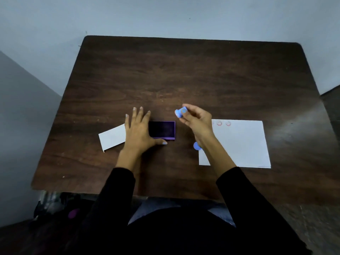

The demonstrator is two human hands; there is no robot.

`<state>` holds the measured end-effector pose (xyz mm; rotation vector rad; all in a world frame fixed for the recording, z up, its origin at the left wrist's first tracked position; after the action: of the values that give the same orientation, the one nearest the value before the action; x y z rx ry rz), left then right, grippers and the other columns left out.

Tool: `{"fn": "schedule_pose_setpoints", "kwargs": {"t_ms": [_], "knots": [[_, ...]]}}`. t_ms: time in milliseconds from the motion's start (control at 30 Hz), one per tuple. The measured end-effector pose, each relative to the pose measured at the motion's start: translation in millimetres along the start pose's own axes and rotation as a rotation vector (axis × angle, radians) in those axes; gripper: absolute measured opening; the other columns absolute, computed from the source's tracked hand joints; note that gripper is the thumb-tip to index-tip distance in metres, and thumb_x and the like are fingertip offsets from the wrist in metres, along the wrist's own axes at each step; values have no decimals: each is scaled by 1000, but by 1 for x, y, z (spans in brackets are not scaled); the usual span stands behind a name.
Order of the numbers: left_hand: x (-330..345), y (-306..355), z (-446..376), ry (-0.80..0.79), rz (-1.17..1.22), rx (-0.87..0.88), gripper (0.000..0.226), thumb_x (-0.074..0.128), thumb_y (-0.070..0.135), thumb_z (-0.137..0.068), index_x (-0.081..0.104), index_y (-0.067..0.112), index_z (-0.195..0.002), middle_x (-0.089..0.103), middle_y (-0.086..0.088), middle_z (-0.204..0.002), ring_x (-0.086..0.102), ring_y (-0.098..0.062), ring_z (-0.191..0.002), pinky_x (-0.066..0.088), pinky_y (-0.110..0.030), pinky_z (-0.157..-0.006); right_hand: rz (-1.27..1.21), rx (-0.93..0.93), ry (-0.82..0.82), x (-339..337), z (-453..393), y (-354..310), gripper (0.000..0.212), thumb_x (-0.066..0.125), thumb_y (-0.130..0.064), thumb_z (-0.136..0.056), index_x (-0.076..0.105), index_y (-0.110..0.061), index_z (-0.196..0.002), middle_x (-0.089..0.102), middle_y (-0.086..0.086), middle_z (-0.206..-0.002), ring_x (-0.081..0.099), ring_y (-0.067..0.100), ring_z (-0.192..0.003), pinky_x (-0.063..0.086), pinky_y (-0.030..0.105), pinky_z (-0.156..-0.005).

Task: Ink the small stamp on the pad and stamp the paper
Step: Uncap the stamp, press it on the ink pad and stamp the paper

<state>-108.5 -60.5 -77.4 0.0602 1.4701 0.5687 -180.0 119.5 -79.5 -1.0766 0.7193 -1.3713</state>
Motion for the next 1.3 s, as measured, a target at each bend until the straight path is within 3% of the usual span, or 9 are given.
{"fn": "schedule_pose_setpoints", "kwargs": {"t_ms": [133,267,767,900,1133,1300], "knots": [[8,-19,-8,-107,65,-29,114,85,52,-48,32,20,-144,12,-13,-158,1,-26,-147,-4,-44,-117,542,-327,-93,45,16,-4,25,65,-2,-79,68,-9,-103,71,2,-98,67,15,-92,49,15,-84],[12,-18,-9,-94,144,-10,101,87,48,-49,44,23,-137,12,-16,-158,6,-29,-147,1,-44,-118,805,-524,-190,72,30,-1,29,61,-2,-80,65,-8,-109,69,10,-110,63,23,-101,47,31,-93],[9,-11,-3,-109,300,-8,84,89,34,-51,55,24,-127,9,-18,-158,0,-29,-147,3,-40,-118,949,-619,-215,77,37,0,27,58,0,-83,66,-2,-109,69,17,-105,61,29,-100,44,30,-90],[8,-11,-5,-133,329,-24,81,90,29,-50,57,24,-123,9,-17,-158,0,-29,-147,13,-41,-118,961,-625,-191,77,36,2,26,60,1,-81,66,-1,-106,69,18,-101,60,30,-95,44,28,-86],[10,-14,-5,-142,352,-19,79,90,28,-50,57,26,-122,8,-18,-158,0,-30,-147,16,-45,-118,983,-585,-148,81,32,6,15,68,-8,-77,63,-1,-89,66,16,-91,55,29,-88,43,34,-76],[12,-16,-6,-149,364,-28,76,90,27,-51,58,23,-120,7,-18,-158,-2,-31,-147,13,-44,-119,989,-554,-183,81,32,9,24,61,-2,-80,65,-5,-104,68,15,-101,56,28,-95,42,30,-83]]}}
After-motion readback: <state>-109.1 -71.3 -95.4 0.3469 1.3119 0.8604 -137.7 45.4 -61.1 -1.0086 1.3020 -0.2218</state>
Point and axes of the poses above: each hand's wrist, its own z-axis away from the middle knuckle, its own x-axis out of the palm, y = z × x, the point moved 9 cm from there along -z, towards the middle knuckle
